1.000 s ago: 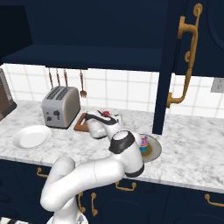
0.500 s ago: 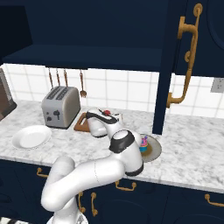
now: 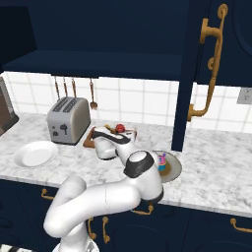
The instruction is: From the different types of pastries on the counter, select a croissant and place it on the cutting board. Then retrieve a jar of jam from the cabinet and place it alongside the croissant on the cutting board.
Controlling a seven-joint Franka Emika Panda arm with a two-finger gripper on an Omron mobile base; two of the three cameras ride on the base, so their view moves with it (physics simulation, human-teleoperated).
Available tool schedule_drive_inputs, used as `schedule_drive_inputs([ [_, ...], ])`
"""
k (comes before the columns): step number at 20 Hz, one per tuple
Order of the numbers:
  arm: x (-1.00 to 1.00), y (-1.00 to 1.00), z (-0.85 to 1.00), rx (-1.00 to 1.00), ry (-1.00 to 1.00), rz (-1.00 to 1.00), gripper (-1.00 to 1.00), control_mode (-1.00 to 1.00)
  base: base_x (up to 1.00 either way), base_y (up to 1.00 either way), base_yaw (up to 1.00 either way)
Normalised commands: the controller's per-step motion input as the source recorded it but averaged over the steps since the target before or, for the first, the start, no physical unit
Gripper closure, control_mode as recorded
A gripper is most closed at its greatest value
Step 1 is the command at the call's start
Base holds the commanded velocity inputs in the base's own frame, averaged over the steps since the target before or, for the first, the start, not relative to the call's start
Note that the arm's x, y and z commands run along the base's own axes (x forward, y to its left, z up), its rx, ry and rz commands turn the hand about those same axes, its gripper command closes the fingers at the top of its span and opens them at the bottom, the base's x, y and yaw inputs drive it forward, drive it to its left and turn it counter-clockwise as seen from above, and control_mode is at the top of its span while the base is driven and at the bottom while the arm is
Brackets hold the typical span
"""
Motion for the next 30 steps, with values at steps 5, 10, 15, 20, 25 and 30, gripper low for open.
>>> schedule_drive_inputs([
  [5,-0.87,0.0,0.07,0.09,-0.02,-0.07,-1.0,-1.0,0.0,0.0,0.0],
  [10,-0.65,0.0,0.36,0.05,-0.07,-0.04,-1.0,-1.0,0.0,0.0,0.0],
  [15,-0.38,0.04,0.73,0.01,0.0,0.0,-1.0,-1.0,0.0,0.0,0.0],
  [20,-0.38,0.2,0.9,0.01,0.04,0.0,-1.0,-1.0,0.0,0.0,0.0],
  [25,-0.78,0.24,0.51,0.05,0.28,-0.05,-1.0,-1.0,0.0,0.0,0.0],
  [30,-0.91,0.15,0.46,0.06,0.33,-0.11,-1.0,-1.0,0.0,0.0,0.0],
])
